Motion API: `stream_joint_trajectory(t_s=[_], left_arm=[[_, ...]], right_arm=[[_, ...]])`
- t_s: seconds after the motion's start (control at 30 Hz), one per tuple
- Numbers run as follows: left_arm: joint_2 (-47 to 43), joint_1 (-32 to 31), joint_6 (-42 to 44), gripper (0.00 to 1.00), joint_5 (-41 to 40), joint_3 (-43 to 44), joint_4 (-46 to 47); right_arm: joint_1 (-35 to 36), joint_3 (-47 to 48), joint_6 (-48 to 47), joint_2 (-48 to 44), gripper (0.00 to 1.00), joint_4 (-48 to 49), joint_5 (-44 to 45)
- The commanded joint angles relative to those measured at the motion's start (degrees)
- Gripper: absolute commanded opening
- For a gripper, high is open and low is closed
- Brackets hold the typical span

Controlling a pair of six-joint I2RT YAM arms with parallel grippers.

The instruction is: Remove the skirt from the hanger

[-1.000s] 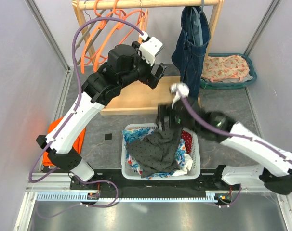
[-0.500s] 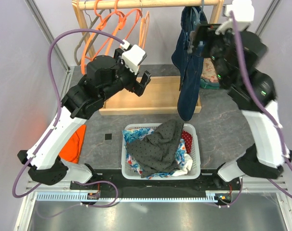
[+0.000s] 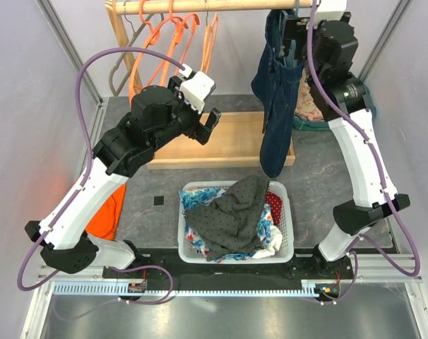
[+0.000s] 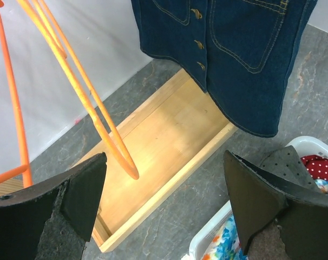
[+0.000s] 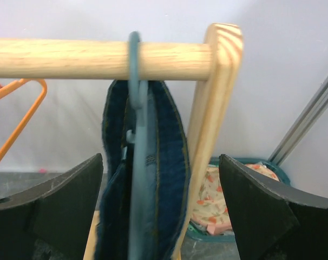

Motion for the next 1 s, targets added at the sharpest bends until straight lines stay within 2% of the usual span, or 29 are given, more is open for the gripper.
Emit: stream_joint_trajectory(t_s=[0.0, 0.27, 0.47, 0.63, 0.67, 0.73, 0.77, 0.87, 0.97], left_arm=[[-1.0, 0.0, 1.2, 0.93, -1.9, -0.1, 2.6], [-1.8, -0.1, 1.0, 0.93, -2.4, -0.9, 2.6], [-2.2, -0.1, 0.9, 0.92, -2.7, -1.6, 2.7], [-2.8, 0.0, 0.8, 0.92, -3.1, -2.0, 2.7], [-3.0, -0.1, 0.7, 0.91, -3.0, -2.0, 2.8], [-3.0, -0.1, 0.6, 0.91, -3.1, -1.9, 2.9], [-3.0, -0.1, 0.6, 0.91, -3.2, -1.9, 2.9], [-3.0, -0.1, 0.8, 0.91, -3.4, -1.9, 3.0], [-2.8, -0.1, 0.8, 0.90, -3.4, -1.9, 3.3]], right_arm=[[-3.4, -2.6, 4.0, -0.8, 0.93, 7.0, -8.2], [-5.0, -3.1, 8.3, 1.8, 0.90, 5.9, -15.1], [-5.2, -3.8, 10.1, 2.6, 0.78, 4.2, -14.8], [-5.4, -4.4, 13.2, 3.5, 0.57, 1.5, -14.3], [-5.3, -4.5, 13.9, 3.9, 0.48, 1.0, -14.2], [-5.3, -4.6, 14.4, 3.9, 0.38, 0.7, -13.8], [-5.4, -4.6, 14.9, 3.9, 0.29, 0.8, -13.6], [-5.3, -3.4, 15.1, 3.9, 0.15, 0.9, -13.1], [-5.3, -1.8, 15.0, 3.8, 0.10, 1.8, -13.6]])
